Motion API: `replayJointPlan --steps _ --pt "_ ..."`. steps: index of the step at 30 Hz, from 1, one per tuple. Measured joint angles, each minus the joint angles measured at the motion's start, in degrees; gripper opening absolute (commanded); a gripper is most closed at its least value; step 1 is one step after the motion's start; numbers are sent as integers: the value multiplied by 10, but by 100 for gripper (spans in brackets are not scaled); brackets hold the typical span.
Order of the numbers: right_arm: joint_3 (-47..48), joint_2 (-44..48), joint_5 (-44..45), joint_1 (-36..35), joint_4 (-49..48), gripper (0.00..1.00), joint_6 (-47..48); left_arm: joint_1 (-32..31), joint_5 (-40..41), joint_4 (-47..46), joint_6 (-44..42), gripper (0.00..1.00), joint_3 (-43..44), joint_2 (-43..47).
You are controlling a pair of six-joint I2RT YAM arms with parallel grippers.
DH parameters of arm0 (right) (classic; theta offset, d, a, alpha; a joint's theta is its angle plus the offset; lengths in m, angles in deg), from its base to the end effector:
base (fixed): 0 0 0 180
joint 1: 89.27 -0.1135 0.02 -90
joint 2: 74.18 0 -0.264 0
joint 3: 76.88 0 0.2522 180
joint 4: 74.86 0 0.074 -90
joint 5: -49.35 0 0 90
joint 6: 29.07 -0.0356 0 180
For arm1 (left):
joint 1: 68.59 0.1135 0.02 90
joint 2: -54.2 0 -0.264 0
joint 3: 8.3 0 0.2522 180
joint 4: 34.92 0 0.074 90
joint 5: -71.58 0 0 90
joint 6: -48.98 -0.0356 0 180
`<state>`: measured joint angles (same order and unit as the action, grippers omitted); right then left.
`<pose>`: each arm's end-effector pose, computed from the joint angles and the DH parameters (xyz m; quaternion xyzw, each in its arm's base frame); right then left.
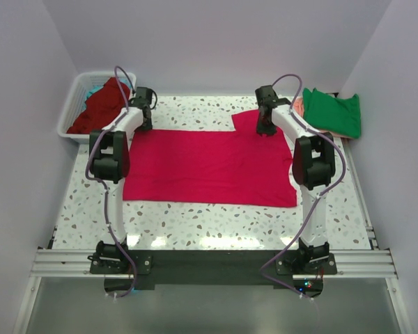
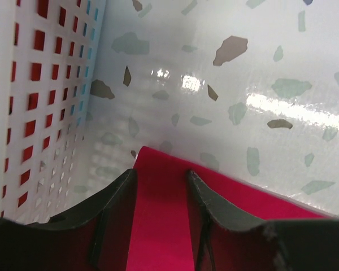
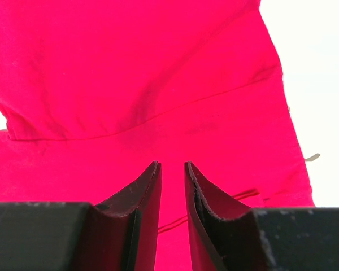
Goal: Fold and stack the t-shirts
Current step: Fold the tshirt
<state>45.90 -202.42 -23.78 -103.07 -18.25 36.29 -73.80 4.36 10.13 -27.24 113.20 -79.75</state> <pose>0.4735 0.1057 0.2014 0.1259 0.9523 -0.0558 0.2723 0.5060 -0.0323 0.1591 -0.1254 0.9344 0.1417 0.3018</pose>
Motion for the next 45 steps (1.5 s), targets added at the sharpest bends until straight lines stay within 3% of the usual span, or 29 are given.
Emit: replayJointPlan --steps 22,29,32,45 --pt "-1 0 2 0 4 26 0 7 -31 -17 6 41 11 -12" --pt "-7 0 2 0 4 26 1 13 -69 -19 26 9 12 -12" --pt "-7 0 2 0 4 26 1 13 -78 -21 32 0 12 -13" --pt "-8 0 7 3 4 26 0 13 -79 -26 32 0 5 -10"
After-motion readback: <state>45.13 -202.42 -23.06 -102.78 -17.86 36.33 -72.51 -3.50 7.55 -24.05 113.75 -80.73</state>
